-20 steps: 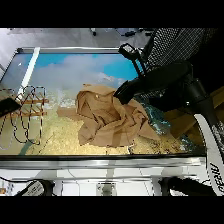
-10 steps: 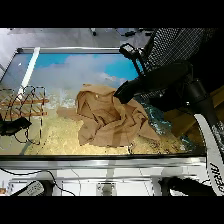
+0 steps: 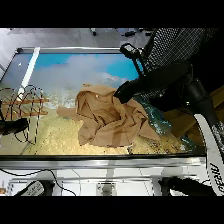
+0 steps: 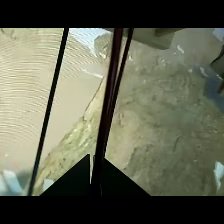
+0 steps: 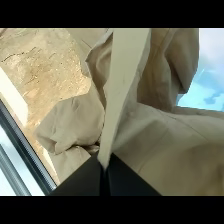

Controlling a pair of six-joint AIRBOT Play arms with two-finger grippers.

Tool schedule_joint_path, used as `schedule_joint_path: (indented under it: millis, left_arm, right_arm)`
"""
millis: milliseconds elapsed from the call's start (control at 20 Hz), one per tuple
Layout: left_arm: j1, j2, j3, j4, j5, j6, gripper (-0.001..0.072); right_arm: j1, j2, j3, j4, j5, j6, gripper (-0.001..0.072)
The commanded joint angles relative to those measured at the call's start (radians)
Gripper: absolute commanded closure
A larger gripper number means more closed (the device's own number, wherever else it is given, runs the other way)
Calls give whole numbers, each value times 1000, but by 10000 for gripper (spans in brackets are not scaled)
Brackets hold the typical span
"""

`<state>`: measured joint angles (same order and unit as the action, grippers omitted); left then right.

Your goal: Fold the clothes and pants, and hang the long-sleeved shirts on hangers.

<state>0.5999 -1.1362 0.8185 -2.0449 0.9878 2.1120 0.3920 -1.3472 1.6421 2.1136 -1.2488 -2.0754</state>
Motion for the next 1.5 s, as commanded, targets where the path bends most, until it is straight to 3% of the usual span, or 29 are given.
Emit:
schedule_joint_path:
  millis: [0,250,300,450,600,900,1100,1250,1450]
  left_arm:
    - [0,193,0,-5,104,-53,681]
    - [0,586,8,-6,267,-69,684]
    - [-1,654,13,-28,311,-45,684]
    - [-39,787,13,-251,504,153,684]
    - [-109,793,12,-311,651,204,684]
    - [-300,573,12,-308,728,295,684]
    - [-415,367,13,-286,684,352,684]
    - [-505,273,13,-294,620,442,684]
    - [-588,193,13,-297,397,481,684]
  right_arm:
    - [0,0,1,-47,26,55,684]
    - [-55,0,1,-71,69,71,684]
    - [-68,0,1,-71,72,71,684]
    - [-90,0,1,-69,84,71,684]
    - [-90,0,1,-68,87,70,684]
    - [-87,0,1,-20,98,60,684]
    - [-85,0,1,-13,90,32,684]
    - [-55,0,1,-8,54,18,684]
    - [59,0,1,-9,44,-7,684]
